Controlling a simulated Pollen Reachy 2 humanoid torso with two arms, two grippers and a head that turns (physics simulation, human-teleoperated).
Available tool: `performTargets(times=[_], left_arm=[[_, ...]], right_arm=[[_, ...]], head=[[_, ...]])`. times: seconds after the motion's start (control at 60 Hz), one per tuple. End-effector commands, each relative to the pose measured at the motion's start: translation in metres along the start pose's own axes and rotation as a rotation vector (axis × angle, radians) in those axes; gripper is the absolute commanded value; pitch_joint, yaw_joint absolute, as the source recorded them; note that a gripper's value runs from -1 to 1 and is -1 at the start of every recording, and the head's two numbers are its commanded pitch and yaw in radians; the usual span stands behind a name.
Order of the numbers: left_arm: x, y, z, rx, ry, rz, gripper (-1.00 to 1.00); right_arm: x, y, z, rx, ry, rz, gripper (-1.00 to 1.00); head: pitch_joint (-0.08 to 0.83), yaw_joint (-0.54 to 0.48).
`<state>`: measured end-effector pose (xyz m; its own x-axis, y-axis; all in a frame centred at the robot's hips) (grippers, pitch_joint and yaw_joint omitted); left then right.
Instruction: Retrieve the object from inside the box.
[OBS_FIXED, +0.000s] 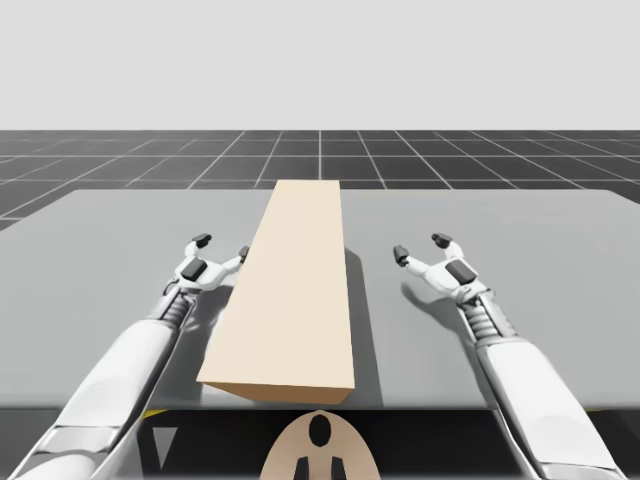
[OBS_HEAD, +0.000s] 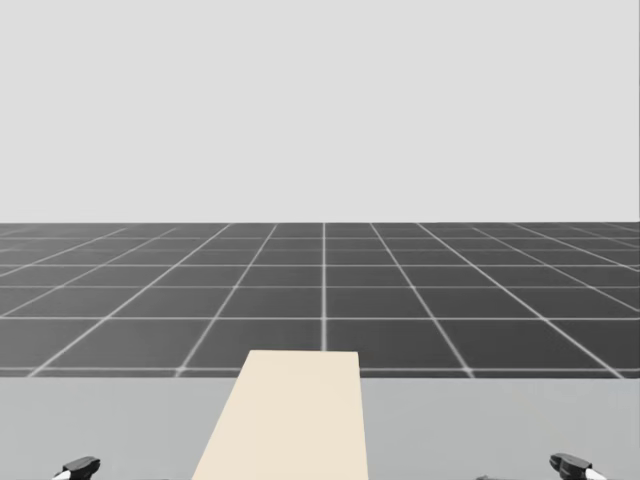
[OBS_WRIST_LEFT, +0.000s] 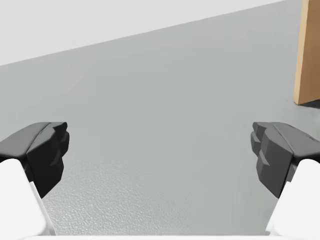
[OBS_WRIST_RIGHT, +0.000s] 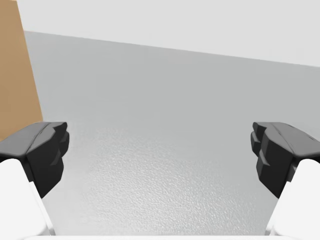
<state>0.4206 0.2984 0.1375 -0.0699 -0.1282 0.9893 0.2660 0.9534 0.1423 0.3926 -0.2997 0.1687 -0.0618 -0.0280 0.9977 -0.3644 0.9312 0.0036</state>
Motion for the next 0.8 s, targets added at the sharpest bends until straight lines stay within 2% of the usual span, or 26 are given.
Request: performTargets(times=[0.017, 0.283, 0.417, 0.617, 0.8], left_arm=[[-0.002, -0.017, 0.006, -0.161, -0.004, -0.054, -1.00], [-0.001, -0.036, 0.017, -0.361, -0.044, -0.093, -1.00], [0.001, -0.051, 0.026, -0.500, -0.066, -0.102, -1.00], [0.002, -0.066, 0.035, -0.642, -0.073, -0.119, -1.00], [0.004, -0.076, 0.038, -0.719, -0.079, -0.101, -1.00]], right_arm=[[-0.006, 0.018, 0.002, 0.132, -0.015, 0.029, -1.00], [-0.005, 0.040, 0.009, 0.309, -0.086, 0.026, -1.00], [-0.006, 0.047, 0.014, 0.371, -0.101, 0.062, -1.00], [-0.006, 0.050, 0.018, 0.403, -0.120, 0.069, -1.00], [-0.007, 0.052, 0.021, 0.425, -0.128, 0.080, -1.00]], head=[[0.011, 0.01], [0.013, 0.01], [0.013, 0.00], [0.012, 0.00], [0.015, -0.01]])
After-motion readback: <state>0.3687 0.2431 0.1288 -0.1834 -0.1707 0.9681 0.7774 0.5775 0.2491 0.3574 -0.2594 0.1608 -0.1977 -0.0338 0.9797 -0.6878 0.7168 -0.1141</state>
